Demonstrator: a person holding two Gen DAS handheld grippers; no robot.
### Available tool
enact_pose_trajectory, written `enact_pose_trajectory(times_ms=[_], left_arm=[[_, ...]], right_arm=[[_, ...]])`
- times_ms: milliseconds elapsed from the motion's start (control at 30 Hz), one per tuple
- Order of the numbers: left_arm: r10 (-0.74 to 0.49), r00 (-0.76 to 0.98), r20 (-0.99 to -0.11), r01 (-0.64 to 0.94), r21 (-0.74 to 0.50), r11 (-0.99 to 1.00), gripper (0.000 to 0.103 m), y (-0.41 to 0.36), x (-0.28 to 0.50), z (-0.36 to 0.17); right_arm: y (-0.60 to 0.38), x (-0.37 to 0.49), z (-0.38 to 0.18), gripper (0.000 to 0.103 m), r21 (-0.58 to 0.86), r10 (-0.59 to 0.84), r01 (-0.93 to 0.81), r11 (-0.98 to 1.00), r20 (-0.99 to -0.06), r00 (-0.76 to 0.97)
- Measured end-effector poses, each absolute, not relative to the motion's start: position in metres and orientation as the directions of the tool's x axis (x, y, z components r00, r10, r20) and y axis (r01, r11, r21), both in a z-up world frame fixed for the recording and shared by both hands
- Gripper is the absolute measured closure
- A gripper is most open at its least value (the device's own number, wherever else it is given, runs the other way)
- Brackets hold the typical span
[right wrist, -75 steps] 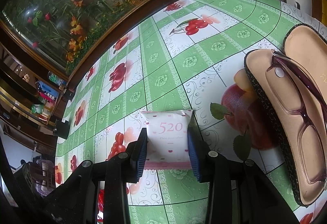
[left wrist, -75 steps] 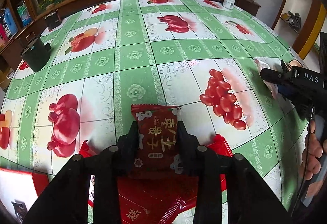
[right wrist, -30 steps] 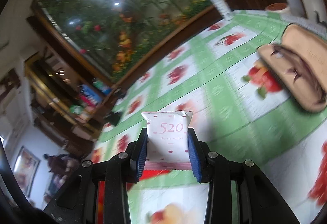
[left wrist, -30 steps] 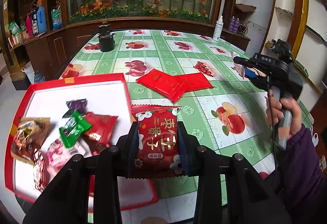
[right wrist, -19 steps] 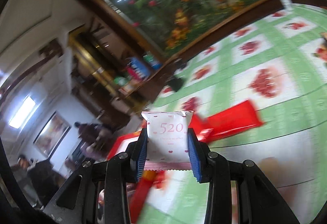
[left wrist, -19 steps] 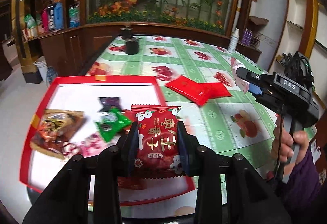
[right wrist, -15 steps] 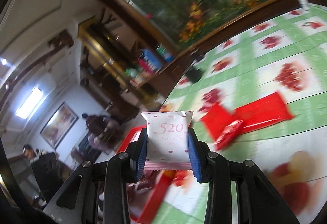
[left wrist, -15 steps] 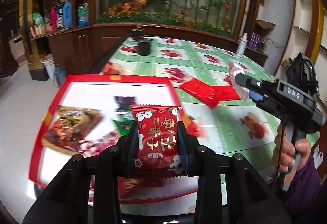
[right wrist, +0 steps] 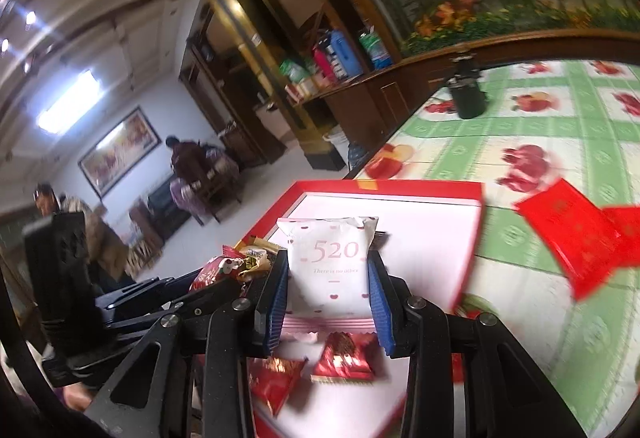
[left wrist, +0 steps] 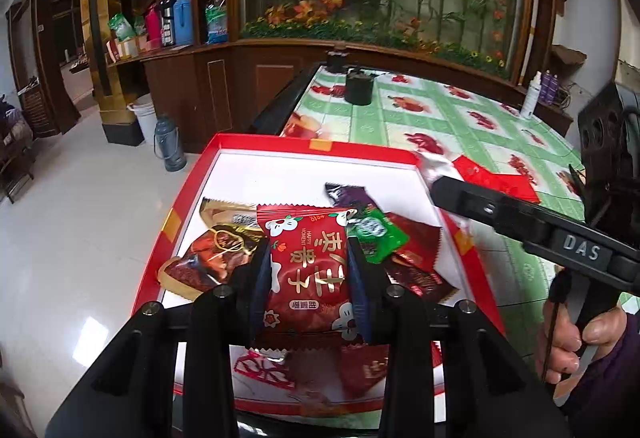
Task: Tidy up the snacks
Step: 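Open left tool over the white box while right tool releases the pink-white packet there, then move both tools back over the two long red packets on the table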
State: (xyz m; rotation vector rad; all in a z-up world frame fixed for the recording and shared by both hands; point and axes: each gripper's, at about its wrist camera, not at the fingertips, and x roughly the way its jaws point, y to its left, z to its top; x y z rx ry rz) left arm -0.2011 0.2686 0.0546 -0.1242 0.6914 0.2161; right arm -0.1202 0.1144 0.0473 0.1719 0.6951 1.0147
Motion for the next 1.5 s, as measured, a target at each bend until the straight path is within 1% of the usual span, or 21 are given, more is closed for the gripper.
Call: enact_pose_trajectory(times_ms=[200,300,400,467,533,567,600,700,767,867,1067,1167,1500], left_arm=[[0.162,0.742,-0.651,-0.237,-0.029,0.971,0.070,0.273,-0.190,0.054],[0.171,0.735,-0.656,-0.244,-0.020,0.970,0.070,0.275,-0.180,0.053],[0.180,0.722,-0.668,-0.255,-0.015,0.967,0.069,0.275,-0.172,0.051],[0.203,0.717,-0.667,-0.271,0.001,0.963,0.069,0.273,-0.171,0.050],[0.224,0.711,-0.667,-0.280,0.024,0.960,0.060,0.269,-0.171,0.050],[0.247,0.707,-0.663,-0.291,0.045,0.956,0.048,0.267,-0.171,0.051],[0.271,0.706,-0.655,-0.302,0.067,0.951,0.039,0.265,-0.172,0.052],[0.329,0.711,-0.621,-0.330,0.118,0.936,0.029,0.262,-0.176,0.057],[0.352,0.714,-0.605,-0.342,0.137,0.930,0.026,0.261,-0.179,0.062],[0.362,0.726,-0.585,-0.344,0.147,0.927,0.026,0.258,-0.182,0.071],[0.360,0.745,-0.561,-0.321,0.171,0.932,0.026,0.243,-0.182,0.083],[0.363,0.749,-0.554,-0.308,0.194,0.931,0.026,0.233,-0.179,0.085],[0.340,0.754,-0.562,-0.248,0.236,0.940,0.026,0.200,-0.161,0.086]], right_arm=[[0.149,-0.107,0.038,0.066,0.413,0.810,-0.733,0.540,-0.491,0.320],[0.147,-0.101,0.035,0.065,0.446,0.819,-0.717,0.536,-0.482,0.312],[0.145,-0.096,0.030,0.063,0.436,0.792,-0.700,0.566,-0.522,0.316],[0.144,-0.097,0.031,0.063,0.430,0.785,-0.696,0.576,-0.529,0.323],[0.143,-0.100,0.035,0.056,0.396,0.772,-0.704,0.589,-0.531,0.348],[0.142,-0.102,0.036,0.050,0.386,0.769,-0.706,0.594,-0.530,0.358],[0.140,-0.105,0.039,0.046,0.363,0.761,-0.709,0.604,-0.526,0.379],[0.135,-0.111,0.045,0.040,0.309,0.739,-0.715,0.627,-0.527,0.420],[0.130,-0.114,0.049,0.038,0.290,0.733,-0.713,0.638,-0.514,0.446],[0.118,-0.117,0.056,0.038,0.278,0.733,-0.710,0.647,-0.484,0.479],[0.094,-0.117,0.065,0.036,0.219,0.691,-0.685,0.695,-0.466,0.552],[0.073,-0.110,0.068,0.033,0.230,0.675,-0.655,0.719,-0.454,0.582],[-0.010,-0.079,0.074,0.032,0.236,0.562,-0.513,0.826,-0.434,0.704]])
